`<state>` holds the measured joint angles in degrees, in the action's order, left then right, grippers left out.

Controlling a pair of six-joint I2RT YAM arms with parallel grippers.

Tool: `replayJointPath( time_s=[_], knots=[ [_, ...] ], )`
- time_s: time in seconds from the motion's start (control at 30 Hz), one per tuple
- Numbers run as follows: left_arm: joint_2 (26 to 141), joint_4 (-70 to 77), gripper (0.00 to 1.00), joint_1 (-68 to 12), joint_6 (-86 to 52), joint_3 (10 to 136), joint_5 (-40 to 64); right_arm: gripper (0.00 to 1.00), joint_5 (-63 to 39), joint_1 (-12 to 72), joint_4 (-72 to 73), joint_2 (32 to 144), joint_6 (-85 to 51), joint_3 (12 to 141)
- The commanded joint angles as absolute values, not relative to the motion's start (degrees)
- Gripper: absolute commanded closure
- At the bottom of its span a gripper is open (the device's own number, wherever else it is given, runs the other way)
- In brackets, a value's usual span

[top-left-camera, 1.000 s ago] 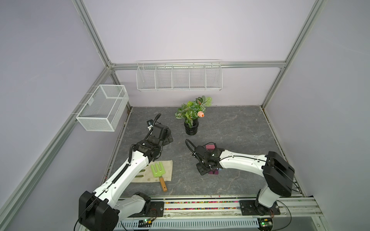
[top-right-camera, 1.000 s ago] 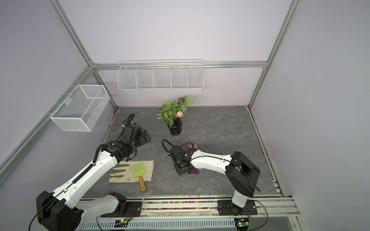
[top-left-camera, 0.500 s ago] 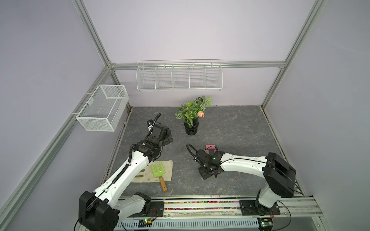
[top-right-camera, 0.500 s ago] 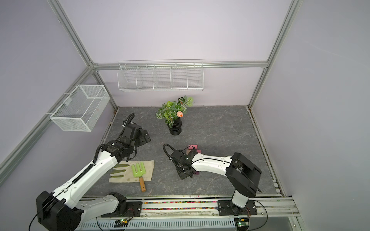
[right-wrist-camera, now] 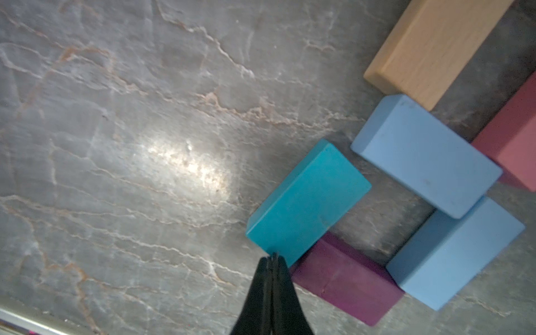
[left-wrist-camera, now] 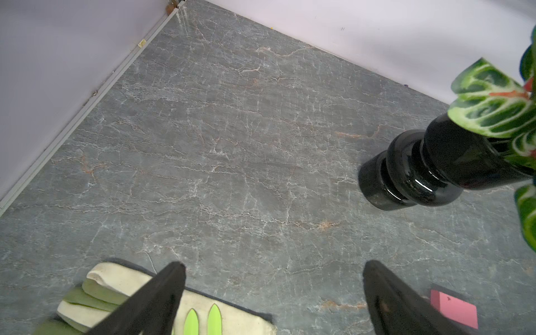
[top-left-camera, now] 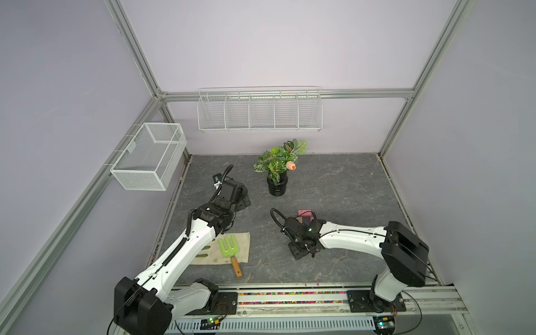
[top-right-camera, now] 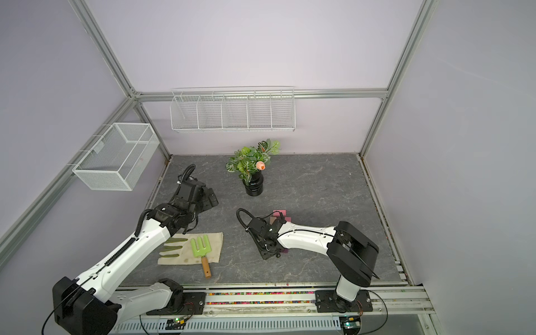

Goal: Assemble the number 8 with building blocks
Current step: Adjust the building block at the center of the board.

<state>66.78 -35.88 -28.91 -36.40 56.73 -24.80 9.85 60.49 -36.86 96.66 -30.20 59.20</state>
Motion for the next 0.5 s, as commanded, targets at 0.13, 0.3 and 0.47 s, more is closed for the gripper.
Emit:
replayJointPath(
  time_s=[0.13,0.3,0.47],
  knots=[
    [66.2,-35.5,0.0,-29.1,-36.8,56.4,-25.7,0.93,10.8,60.7,-38.8,96.9,-30.2,59.9],
    [66.2,-35.4,0.0,-29.1,-37.0,56.3,-25.7,0.93,9.1,61.1,-38.3,95.5,-30.5,59.2],
    [66.4,-35.4,0.0,-29.1,-36.9,56.3,-25.6,0.93,8.1,61.8,-37.8,95.8,-30.8,58.7]
  ],
)
